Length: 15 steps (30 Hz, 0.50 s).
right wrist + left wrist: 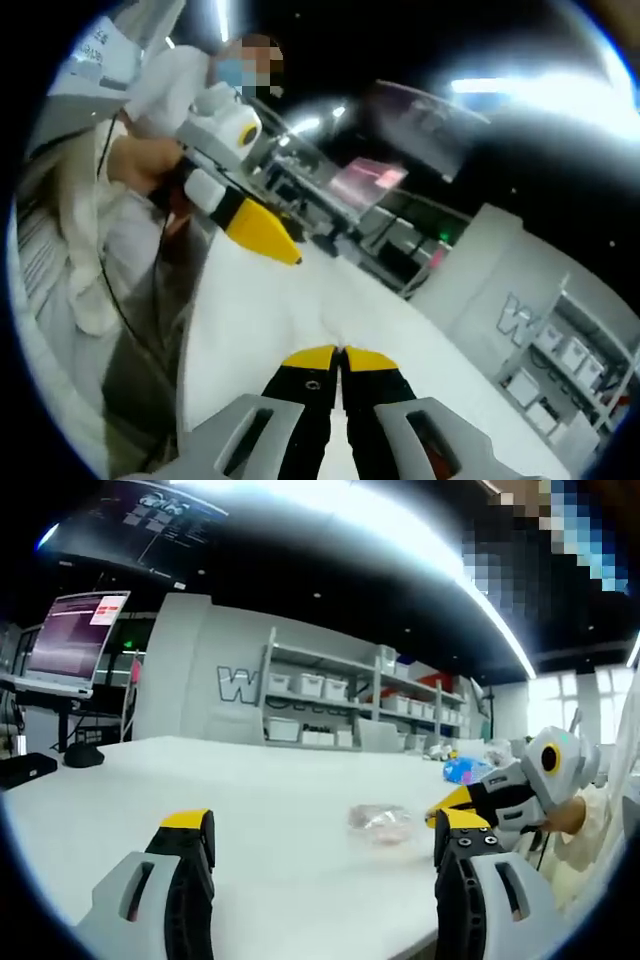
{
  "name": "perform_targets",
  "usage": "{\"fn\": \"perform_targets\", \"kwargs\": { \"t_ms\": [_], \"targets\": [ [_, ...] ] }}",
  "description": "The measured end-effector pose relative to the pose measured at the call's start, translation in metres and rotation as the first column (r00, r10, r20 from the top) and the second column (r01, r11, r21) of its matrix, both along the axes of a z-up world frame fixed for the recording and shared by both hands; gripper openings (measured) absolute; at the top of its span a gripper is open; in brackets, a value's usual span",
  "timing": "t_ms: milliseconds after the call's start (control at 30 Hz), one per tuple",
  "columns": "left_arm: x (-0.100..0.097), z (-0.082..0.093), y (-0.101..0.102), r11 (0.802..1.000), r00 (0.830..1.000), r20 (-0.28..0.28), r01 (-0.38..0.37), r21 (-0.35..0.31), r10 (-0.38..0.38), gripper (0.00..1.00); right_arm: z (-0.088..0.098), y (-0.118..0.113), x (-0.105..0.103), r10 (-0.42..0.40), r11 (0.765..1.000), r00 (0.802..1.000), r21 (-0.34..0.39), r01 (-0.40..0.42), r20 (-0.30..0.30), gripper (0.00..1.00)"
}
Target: Open the resealable bag by pulling the two sides of the seal apart until the entire bag opening is separated and visibly accessible.
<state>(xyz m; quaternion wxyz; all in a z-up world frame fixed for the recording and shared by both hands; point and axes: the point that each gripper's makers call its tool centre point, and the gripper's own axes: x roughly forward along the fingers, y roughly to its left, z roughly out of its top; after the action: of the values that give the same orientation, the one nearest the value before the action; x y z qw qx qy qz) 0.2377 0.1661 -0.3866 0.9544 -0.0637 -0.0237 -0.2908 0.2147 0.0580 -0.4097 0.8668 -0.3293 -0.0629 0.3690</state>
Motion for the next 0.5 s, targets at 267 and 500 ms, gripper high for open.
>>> {"fn": "perform_targets", "kwargs": {
  "t_ms": [267,500],
  "targets": [
    [-0.001,-0.0017,-0.0023,1.0,1.0,-0.003,0.011,0.004,-0.011,0.87,-0.0046,-0.0026,-0.0032,-0.016,0.998,0.996,0.057,0.022,-0.091,0.0],
    [-0.0051,-0.001,-0.008,0.999,0.999,-0.004,0.049,-0.011,-0.049,0.79,-0.0082,-0.0039,-0.0052,-0.025,0.994,0.987,0.099,0.041,-0.156,0.0]
  ]
}}
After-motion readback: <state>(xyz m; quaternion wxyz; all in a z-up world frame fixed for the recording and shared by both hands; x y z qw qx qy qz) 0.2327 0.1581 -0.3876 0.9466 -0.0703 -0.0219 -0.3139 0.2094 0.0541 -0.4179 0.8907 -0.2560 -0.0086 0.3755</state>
